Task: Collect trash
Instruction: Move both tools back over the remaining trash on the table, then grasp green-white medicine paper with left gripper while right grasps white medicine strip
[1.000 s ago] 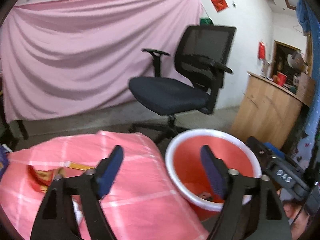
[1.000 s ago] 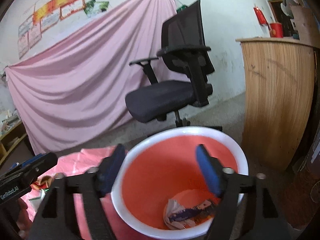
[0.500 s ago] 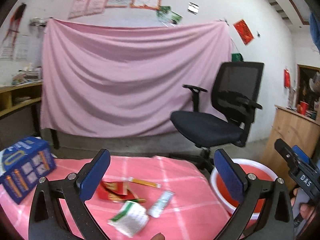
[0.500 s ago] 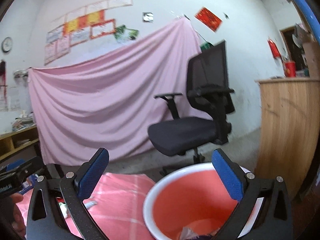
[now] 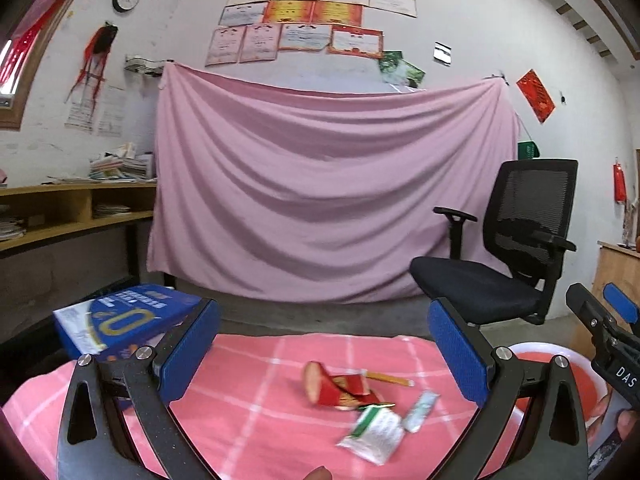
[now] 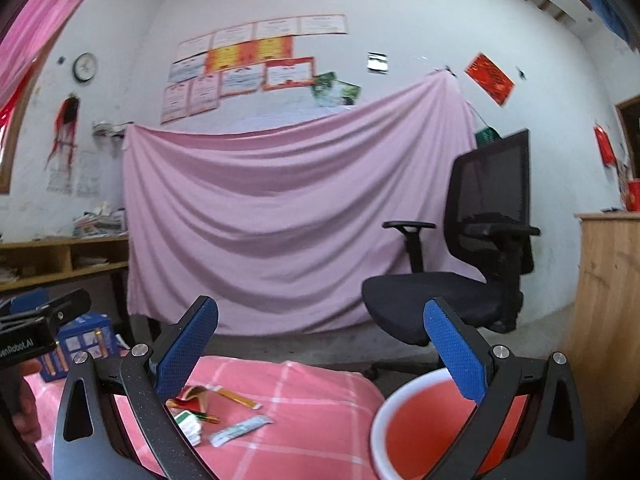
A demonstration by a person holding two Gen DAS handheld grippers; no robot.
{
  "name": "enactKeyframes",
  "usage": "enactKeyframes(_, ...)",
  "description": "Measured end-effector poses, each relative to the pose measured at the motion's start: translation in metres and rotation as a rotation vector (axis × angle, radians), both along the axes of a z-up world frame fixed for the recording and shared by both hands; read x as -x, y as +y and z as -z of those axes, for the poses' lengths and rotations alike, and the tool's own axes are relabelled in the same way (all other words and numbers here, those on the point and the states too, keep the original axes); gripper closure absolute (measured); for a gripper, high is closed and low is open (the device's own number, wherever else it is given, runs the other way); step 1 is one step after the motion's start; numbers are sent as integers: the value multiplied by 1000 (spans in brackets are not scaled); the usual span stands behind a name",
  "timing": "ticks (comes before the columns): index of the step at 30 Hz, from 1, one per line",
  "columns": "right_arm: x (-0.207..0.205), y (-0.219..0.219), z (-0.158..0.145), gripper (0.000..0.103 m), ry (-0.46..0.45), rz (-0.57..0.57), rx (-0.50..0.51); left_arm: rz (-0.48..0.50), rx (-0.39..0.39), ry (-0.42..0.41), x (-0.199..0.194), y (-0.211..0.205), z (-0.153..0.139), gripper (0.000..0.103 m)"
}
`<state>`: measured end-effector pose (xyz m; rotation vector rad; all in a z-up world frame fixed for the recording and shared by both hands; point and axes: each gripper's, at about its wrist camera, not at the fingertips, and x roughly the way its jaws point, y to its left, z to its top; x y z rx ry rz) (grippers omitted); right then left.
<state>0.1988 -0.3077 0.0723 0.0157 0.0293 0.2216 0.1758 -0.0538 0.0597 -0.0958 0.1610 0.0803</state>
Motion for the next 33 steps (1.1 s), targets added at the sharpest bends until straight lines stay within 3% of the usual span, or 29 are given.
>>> enactKeyframes(10, -7, 39, 17, 0, 48, -51, 115, 1, -18, 74, 0, 18, 22, 2)
enactKeyframes(18, -21, 55, 31, 0, 159, -75, 183, 52, -10, 221, -19, 25, 43, 2)
enactKeyframes(25, -51, 56, 46, 3, 342, -84, 182, 88, 23, 373, -42, 26, 56, 3)
enactKeyframes(29, -70, 53, 57, 14, 465, -94, 169, 163, 39, 463, -53, 23, 64, 13)
enactKeyframes(33, -81, 50, 65, 15, 547, -99, 159, 261, 62, 549, -62, 14, 72, 22)
